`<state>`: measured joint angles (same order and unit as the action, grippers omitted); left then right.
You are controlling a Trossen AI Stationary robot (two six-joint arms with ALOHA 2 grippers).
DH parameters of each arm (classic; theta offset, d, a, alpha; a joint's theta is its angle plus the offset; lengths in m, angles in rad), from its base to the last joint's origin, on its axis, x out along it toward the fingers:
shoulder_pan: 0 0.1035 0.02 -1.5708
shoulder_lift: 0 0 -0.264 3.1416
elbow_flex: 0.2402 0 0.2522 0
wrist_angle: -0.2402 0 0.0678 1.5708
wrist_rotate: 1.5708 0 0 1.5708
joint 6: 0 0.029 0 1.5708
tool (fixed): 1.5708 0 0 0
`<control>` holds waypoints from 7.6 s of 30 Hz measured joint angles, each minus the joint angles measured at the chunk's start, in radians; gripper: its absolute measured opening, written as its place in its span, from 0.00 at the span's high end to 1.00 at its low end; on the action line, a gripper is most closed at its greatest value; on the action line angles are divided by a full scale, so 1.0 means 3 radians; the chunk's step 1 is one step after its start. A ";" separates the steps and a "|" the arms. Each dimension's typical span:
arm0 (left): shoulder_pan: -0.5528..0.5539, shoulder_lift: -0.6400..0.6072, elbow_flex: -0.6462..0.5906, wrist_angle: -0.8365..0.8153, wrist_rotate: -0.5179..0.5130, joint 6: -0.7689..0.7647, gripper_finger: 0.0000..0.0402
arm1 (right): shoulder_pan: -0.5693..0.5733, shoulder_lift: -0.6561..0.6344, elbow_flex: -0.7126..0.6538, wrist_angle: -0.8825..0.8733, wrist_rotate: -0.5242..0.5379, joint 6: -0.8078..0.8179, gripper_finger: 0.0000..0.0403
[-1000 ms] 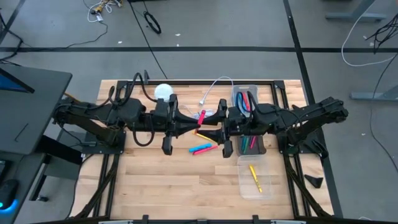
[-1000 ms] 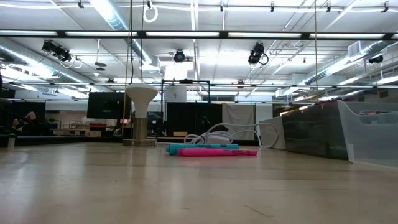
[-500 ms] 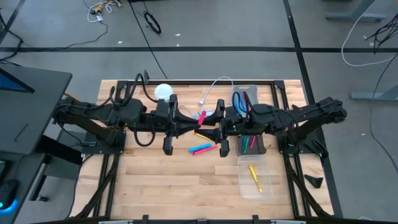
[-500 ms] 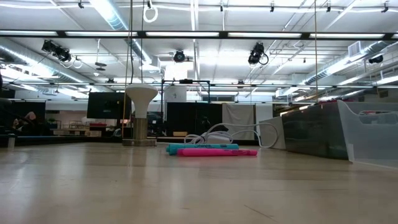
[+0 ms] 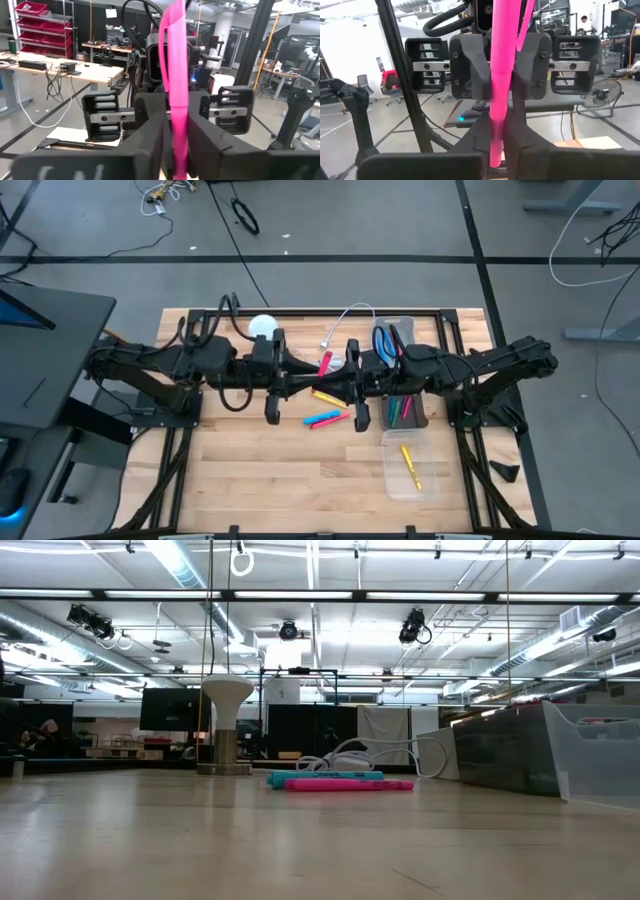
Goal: Pick & Place Markers
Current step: Put the top pink pen into the transparent bin, then put the yellow pen into the transparent bin
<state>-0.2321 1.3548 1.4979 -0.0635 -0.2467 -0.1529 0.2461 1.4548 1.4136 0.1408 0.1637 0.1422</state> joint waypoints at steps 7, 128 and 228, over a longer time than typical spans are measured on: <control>0.0000 0.0000 0.0000 -0.0134 -0.0002 -0.0048 0.69 | 0.0023 -0.0037 -0.0001 -0.0160 0.0250 0.0152 0.96; 0.0019 -0.0131 0.0000 -0.1166 -0.0210 -0.0243 0.68 | 0.1843 -0.0037 -0.2121 -0.2290 -0.0600 0.6654 0.92; 0.0879 0.1046 0.0003 -0.1624 -0.0209 -0.3264 0.54 | -0.0249 -0.1333 -0.0938 0.0830 -0.0604 0.0456 0.65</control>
<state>0.0318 1.6686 1.4986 -0.5506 -0.3095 -1.1321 0.1715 1.0550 1.1320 0.3898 -0.0176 0.2790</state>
